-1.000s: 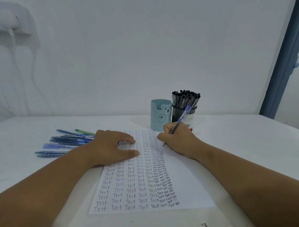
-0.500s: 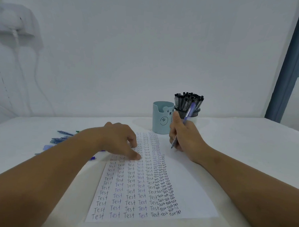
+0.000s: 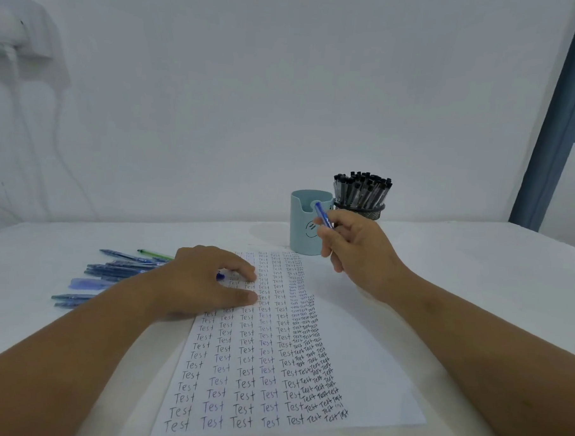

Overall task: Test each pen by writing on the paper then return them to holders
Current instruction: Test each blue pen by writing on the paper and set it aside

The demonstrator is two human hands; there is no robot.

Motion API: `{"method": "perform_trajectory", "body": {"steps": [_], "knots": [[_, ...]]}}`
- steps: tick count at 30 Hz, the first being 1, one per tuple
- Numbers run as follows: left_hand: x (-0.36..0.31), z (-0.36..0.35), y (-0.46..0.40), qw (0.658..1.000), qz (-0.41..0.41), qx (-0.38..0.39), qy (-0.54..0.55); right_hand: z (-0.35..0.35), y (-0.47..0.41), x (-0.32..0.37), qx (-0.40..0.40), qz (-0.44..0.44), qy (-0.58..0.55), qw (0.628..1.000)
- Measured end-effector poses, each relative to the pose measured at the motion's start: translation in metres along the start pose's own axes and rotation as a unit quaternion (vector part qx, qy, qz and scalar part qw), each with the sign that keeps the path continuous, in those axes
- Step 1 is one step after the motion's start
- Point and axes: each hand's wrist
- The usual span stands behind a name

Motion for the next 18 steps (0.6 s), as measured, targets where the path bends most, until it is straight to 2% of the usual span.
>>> {"method": "perform_trajectory", "body": {"steps": [6, 10, 15, 18], "knots": [[-0.001, 0.001, 0.002, 1.000, 0.002, -0.005, 0.005, 0.014, 0.000, 0.004, -0.023, 0.031, 0.029, 0.999], [0.001, 0.000, 0.003, 1.000, -0.002, -0.007, 0.013, 0.021, -0.003, 0.001, -0.035, 0.030, 0.094, 0.995], [0.002, -0.001, 0.003, 0.999, -0.008, -0.015, 0.027, 0.039, -0.011, -0.011, 0.050, 0.045, 0.315, 0.947], [0.004, -0.002, 0.003, 0.999, -0.009, -0.021, 0.026, 0.048, -0.011, -0.022, 0.089, 0.004, 0.367, 0.926]]}}
Point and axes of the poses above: each hand's wrist, its own y-axis away from the middle knuckle, its own z-axis out of the back of the hand, x = y × z, and after that the axes turned 8 degrees about -x, right-handed
